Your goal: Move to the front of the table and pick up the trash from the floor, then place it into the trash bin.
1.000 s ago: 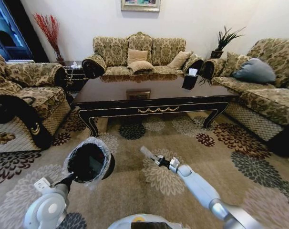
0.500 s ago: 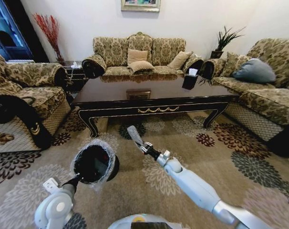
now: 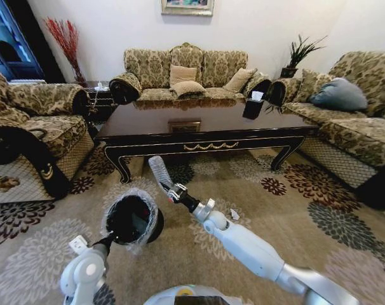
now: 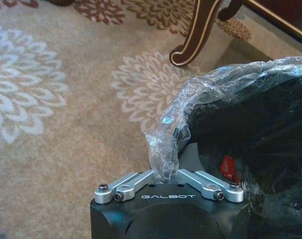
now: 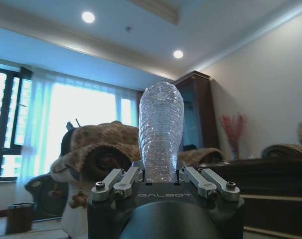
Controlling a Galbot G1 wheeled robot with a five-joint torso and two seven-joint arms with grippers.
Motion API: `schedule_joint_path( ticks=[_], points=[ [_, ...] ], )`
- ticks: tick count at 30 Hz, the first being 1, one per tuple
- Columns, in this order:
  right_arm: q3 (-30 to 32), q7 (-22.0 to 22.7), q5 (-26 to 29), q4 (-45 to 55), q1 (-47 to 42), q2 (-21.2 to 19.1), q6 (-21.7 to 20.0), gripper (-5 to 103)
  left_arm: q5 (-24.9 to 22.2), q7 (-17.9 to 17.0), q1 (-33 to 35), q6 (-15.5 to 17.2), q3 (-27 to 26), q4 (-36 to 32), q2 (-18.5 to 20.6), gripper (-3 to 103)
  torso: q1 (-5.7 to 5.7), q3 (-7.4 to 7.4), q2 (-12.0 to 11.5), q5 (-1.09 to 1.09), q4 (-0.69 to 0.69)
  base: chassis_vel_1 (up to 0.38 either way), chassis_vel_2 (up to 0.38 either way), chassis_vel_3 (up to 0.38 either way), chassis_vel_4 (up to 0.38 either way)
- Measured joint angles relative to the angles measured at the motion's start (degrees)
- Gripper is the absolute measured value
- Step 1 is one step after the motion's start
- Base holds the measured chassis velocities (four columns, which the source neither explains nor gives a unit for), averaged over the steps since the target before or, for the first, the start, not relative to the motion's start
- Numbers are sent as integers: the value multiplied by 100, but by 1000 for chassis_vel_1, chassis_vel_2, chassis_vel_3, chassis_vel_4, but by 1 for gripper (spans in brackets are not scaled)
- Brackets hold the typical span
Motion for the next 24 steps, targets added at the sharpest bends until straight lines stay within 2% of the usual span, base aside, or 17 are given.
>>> schedule_joint_path(
  ticks=[5,7,10,15,24],
  points=[
    [-482,-16,-127,6,252,118,123,27,38,2,-141,-6,98,167,-59,0,0,0,0,0,1,0,0,0,0],
    [-482,-16,-127,6,252,118,123,27,38,2,-141,-6,98,167,-59,0,0,0,0,0,1,0,0,0,0],
    [-1077,-14,-456,-101,378,340,238,27,39,8,-266,-7,179,255,-88,0,0,0,0,0,1,0,0,0,0],
    [-1260,61,-675,-269,403,568,287,26,58,38,-304,-7,243,312,-117,0,0,0,0,0,1,0,0,0,0],
    [-1277,273,-894,-426,378,652,338,26,70,56,-338,-10,251,347,-108,0,0,0,0,1,0,0,0,0,0]
  ],
)
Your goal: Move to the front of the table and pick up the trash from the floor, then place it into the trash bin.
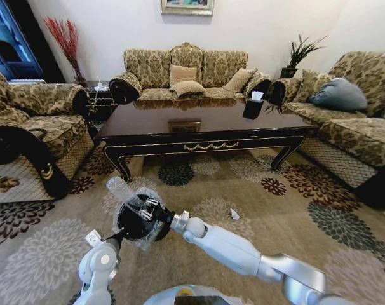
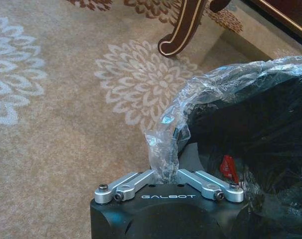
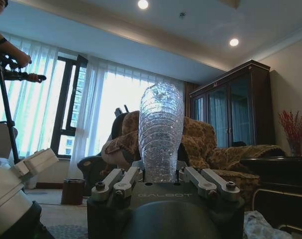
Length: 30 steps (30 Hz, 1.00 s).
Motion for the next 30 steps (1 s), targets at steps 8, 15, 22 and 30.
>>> schedule_joint_path(
  ticks=[8,15,22,30],
  points=[
    [41,102,-131,-12,-84,-77,67,47,-10,1,27,0,-65,-57,55,0,0,0,0,0,0,0,0,0,0],
    [48,171,-205,-14,-96,-71,111,69,-23,2,76,0,-106,-116,74,0,0,0,0,0,0,0,0,0,0],
    [104,217,-253,2,-162,-95,114,95,-41,7,139,0,-154,-194,91,0,0,0,0,0,0,0,0,0,0],
    [799,692,-299,-73,-232,-98,-150,100,-166,-5,184,8,-321,-316,174,0,0,0,0,0,1,0,0,0,0]
  ],
)
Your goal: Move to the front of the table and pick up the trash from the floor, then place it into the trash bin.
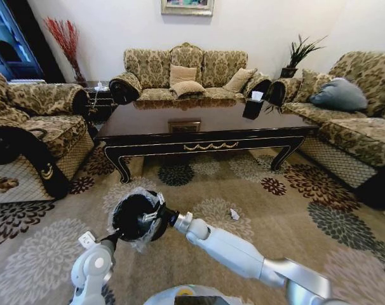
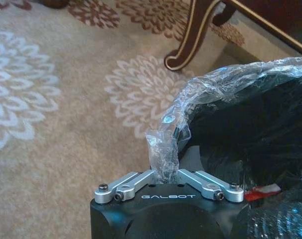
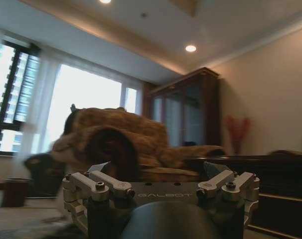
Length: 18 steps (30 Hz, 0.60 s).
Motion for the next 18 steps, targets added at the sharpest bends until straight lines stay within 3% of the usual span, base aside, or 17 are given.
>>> schedule_joint_path(
  ticks=[2,6,7,12,13,16,18],
  points=[
    [147,106,-2,-10,-5,-33,-117,100,-58,-21,-5,5,-56,-18,43,0,0,0,0,0,0,0,0,0,0],
    [700,1004,3,-56,-67,-226,-926,100,-233,-65,35,21,-264,-121,224,0,0,0,0,0,0,0,0,0,0],
    [700,1004,3,-56,-67,-226,-926,100,-233,-65,35,21,-264,-121,224,0,0,0,0,0,0,0,0,0,0],
    [1204,2701,5,-470,-202,-329,-2198,100,-255,-89,153,27,-341,-297,271,0,0,0,0,1,1,0,0,0,0],
    [1204,2701,5,-470,-202,-329,-2198,100,-255,-89,153,27,-341,-297,271,0,0,0,0,1,1,0,0,0,0],
    [1446,3421,10,-844,-342,-436,-2857,100,-256,-122,209,34,-341,-424,258,0,0,0,0,1,-2,0,0,0,0],
    [1632,3302,41,-1111,-457,-547,-2978,100,-250,-139,242,37,-335,-488,246,0,0,0,0,2,-1,0,0,0,0]
  ],
)
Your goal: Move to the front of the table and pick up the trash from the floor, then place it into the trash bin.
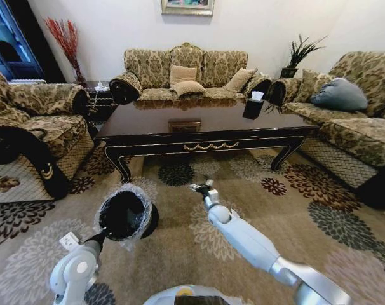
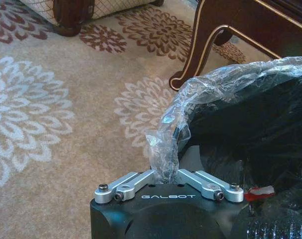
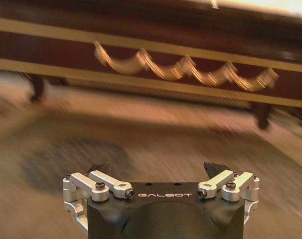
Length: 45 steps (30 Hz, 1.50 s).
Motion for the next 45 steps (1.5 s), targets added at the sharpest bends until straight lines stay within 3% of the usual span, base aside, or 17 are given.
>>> schedule_joint_path(
  ticks=[1,3,5,14,25,41,45],
  points=[
    [0,0,0,0,0,0,0,100,0,0,0,0,0,0,0,0,0,0,0,0,0,0,0,0,0],
    [244,-579,27,-280,-134,-175,-76,100,13,-12,39,1,4,-52,-12,0,0,0,0,0,0,0,0,0,0],
    [417,-846,-79,-629,-192,-207,-84,100,17,-16,65,3,8,-86,-20,0,0,0,0,-2,-2,0,0,0,0],
    [928,-1372,-350,-1945,-177,133,119,100,44,-29,136,5,15,-201,-49,0,0,0,0,-3,2,0,0,0,0],
    [1323,-1429,-442,-2815,-150,565,224,100,52,-31,182,5,10,-262,-51,0,0,0,0,-2,0,0,0,0,0],
    [1630,-1352,-542,-3158,-246,664,203,101,55,-32,107,5,54,-176,-44,0,0,0,0,-2,1,0,0,0,0],
    [1658,-1351,-543,-3162,-303,637,168,87,56,-31,101,3,54,-162,-41,0,0,0,0,-2,0,0,0,0,0]
  ],
)
